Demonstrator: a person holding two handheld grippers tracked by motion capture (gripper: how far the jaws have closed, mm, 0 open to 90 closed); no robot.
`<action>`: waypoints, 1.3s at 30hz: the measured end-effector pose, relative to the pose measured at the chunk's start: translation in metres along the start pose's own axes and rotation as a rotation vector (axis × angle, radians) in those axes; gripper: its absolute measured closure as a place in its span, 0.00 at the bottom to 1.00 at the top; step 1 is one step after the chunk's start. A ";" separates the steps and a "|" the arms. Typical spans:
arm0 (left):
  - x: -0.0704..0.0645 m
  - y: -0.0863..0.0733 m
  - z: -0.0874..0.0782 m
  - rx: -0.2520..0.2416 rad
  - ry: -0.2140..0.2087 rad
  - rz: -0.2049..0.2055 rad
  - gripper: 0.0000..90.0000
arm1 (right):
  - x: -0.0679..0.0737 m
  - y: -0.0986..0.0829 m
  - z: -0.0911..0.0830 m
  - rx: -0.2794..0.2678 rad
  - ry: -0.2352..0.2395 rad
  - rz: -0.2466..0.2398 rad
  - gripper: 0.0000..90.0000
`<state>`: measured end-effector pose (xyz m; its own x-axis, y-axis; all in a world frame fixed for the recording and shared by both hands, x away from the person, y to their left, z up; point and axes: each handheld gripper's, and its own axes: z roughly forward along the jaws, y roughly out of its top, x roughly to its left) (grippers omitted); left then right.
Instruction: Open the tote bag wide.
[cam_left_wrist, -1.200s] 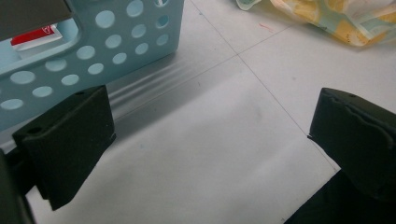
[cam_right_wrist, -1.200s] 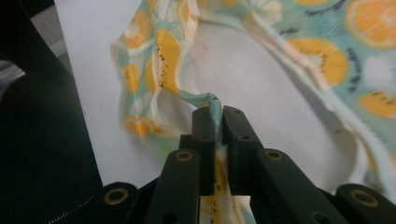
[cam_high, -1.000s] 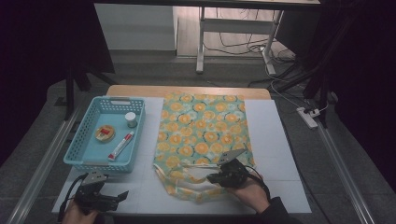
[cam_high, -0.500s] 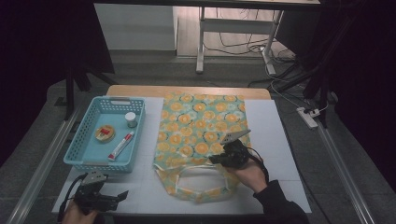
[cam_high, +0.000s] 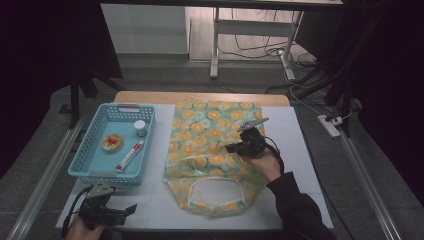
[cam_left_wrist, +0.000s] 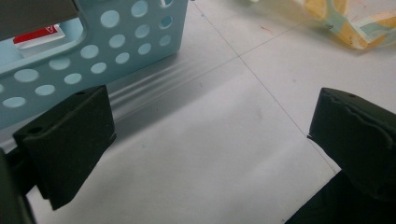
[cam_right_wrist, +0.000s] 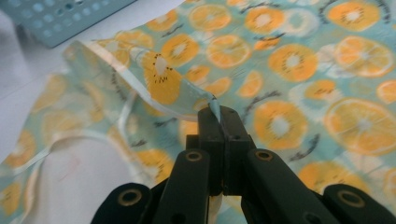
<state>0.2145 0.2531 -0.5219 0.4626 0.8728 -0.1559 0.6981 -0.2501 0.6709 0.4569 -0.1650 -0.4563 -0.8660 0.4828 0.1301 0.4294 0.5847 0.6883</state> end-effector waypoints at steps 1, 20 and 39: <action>0.000 0.000 0.000 0.000 0.000 0.000 0.00 | -0.004 0.002 0.001 -0.002 -0.004 0.003 1.00; 0.001 0.000 0.000 0.003 -0.005 -0.006 0.01 | -0.065 0.026 0.037 -0.023 -0.095 0.086 1.00; 0.002 0.000 0.000 0.007 -0.006 -0.012 0.01 | -0.079 0.009 0.067 0.057 -0.130 0.109 0.65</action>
<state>0.2158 0.2545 -0.5223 0.4575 0.8731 -0.1688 0.7073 -0.2422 0.6641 0.5459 -0.1542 -0.5077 -0.7744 0.6238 0.1057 0.5361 0.5583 0.6331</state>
